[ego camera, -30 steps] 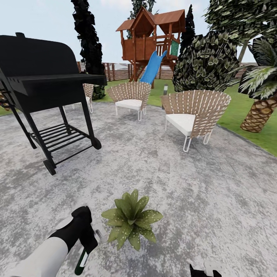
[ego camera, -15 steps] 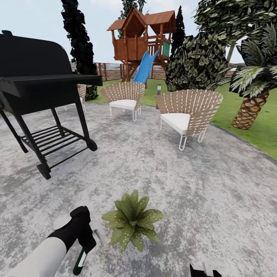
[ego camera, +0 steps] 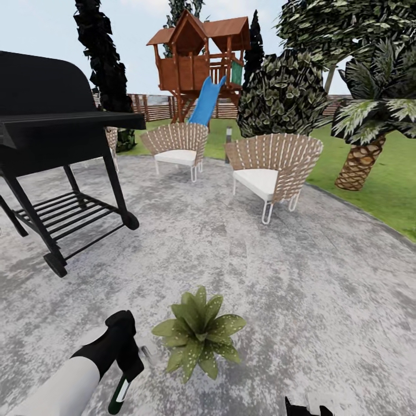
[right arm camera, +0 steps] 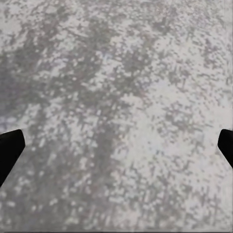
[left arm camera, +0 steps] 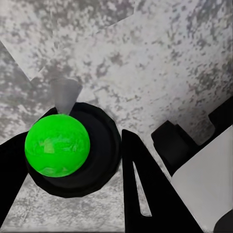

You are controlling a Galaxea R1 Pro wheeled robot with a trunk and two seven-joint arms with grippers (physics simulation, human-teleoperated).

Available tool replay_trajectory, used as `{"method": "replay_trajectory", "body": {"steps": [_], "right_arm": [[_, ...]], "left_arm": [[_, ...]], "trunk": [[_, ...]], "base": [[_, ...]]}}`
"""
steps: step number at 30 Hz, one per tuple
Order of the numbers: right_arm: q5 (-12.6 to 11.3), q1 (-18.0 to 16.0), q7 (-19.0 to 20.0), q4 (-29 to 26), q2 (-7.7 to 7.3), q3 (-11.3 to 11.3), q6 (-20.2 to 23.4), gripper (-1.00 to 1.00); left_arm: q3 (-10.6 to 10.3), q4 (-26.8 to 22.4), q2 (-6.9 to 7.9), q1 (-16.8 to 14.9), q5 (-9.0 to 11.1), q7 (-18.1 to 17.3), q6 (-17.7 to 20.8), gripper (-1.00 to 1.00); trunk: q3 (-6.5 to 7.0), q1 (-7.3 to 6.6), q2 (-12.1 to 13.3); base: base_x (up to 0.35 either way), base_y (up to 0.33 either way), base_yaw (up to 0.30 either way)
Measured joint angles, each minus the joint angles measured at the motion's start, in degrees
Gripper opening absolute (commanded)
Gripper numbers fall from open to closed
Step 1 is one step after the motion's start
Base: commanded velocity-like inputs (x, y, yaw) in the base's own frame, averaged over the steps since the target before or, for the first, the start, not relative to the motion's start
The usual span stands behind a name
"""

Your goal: Pick up the pesticide atomizer in the garden and spray insectifuge to fully cover both potted plants in the garden.

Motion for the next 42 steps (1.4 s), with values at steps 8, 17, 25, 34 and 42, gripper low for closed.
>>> {"method": "replay_trajectory", "body": {"steps": [8, 17, 25, 34, 42], "right_arm": [[0.0, 0.0, 0.0, 0.0, -0.01, 0.0, 0.0, 1.0], [0.1, 0.0, 0.0, 0.1, -0.06, 0.0, 0.0, 1.0], [0.1, 0.0, 0.1, 0.1, -0.61, 0.0, -0.1, 1.0], [-0.2, 0.0, 0.1, -0.1, -0.27, -0.1, 0.0, 1.0], [-0.2, 0.0, 0.1, 0.0, -0.27, -0.1, 0.0, 1.0]], "left_arm": [[0.0, -0.5, -0.04, 0.0, 0.3, 0.1, 0.0, -1.0], [0.1, -0.5, -0.03, 0.0, 0.3, 0.0, 0.1, -1.0], [0.1, -0.6, -0.1, 0.0, 0.4, 0.0, 0.1, -1.0], [0.0, -0.6, -0.24, 0.0, 0.4, 0.0, 0.1, -1.0], [0.2, -0.6, -0.22, 0.0, 0.4, -0.1, 0.1, -1.0]], "trunk": [[0.0, 0.0, 0.0], [0.0, 0.03, 0.0], [0.0, 0.0, 0.0], [0.0, -0.01, 0.0], [0.0, -0.02, 0.0]], "base": [[0.0, 0.151, -0.118], [-0.163, 0.019, -0.031], [-0.051, 0.001, 0.0], [0.071, 0.121, -0.144], [0.143, 0.28, -0.299]]}}
